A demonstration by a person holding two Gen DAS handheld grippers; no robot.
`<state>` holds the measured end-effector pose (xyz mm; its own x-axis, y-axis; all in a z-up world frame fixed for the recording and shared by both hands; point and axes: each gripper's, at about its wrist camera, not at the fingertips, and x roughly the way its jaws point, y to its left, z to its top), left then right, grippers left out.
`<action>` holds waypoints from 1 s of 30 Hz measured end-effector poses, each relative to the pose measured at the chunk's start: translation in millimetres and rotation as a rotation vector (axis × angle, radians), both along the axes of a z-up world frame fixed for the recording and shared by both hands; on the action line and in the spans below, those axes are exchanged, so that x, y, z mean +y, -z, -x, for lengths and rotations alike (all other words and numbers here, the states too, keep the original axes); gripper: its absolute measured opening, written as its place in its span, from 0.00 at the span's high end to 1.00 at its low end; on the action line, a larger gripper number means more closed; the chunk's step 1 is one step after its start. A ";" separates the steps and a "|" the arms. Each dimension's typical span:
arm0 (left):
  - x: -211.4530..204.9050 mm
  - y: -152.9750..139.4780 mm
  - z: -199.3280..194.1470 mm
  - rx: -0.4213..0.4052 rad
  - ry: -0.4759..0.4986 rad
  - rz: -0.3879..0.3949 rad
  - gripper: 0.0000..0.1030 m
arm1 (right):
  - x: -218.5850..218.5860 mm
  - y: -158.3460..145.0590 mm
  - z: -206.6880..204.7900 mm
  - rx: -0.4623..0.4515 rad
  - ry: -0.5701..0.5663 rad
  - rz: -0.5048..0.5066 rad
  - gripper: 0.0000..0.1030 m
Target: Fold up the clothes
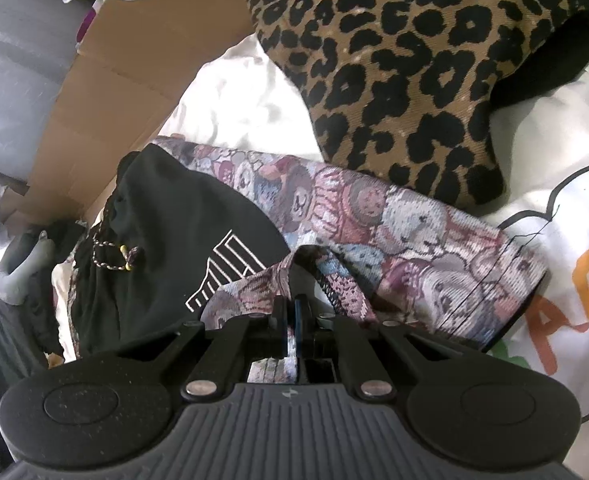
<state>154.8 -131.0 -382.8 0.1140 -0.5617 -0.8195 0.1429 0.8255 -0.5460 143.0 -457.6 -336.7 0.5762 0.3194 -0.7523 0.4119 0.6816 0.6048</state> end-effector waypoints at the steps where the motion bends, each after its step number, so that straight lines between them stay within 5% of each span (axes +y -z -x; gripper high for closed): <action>1: -0.2 0.8 0.6 0.004 -0.003 0.004 0.52 | -0.8 0.6 0.3 0.001 0.002 0.000 0.99; 9: -3.1 5.6 -4.9 0.028 -0.054 0.024 0.56 | 0.2 2.0 0.8 0.004 0.001 -0.004 0.99; 11: -3.8 4.9 -4.4 0.020 -0.055 0.018 0.62 | -0.6 2.4 0.8 0.003 0.002 -0.006 0.99; 13: -6.1 5.6 -4.9 0.015 -0.044 0.006 0.84 | -1.7 3.4 0.6 0.004 0.004 -0.009 0.99; 16: -4.1 9.6 -7.0 0.046 -0.052 0.024 0.94 | -2.5 4.9 0.2 0.008 0.006 -0.017 0.97; 26: 9.4 -11.9 10.3 0.048 -0.016 0.097 0.97 | -1.5 -11.5 24.7 0.008 0.001 -0.065 0.93; 30: 16.8 -30.3 22.6 0.014 0.013 0.129 0.97 | 6.4 -19.2 43.0 0.000 -0.015 -0.068 0.72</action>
<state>132.2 -114.2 -352.5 0.0952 -0.6640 -0.7417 0.1443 0.7464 -0.6497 100.0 -451.2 -317.5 0.5706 0.3782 -0.7289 0.4021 0.6452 0.6496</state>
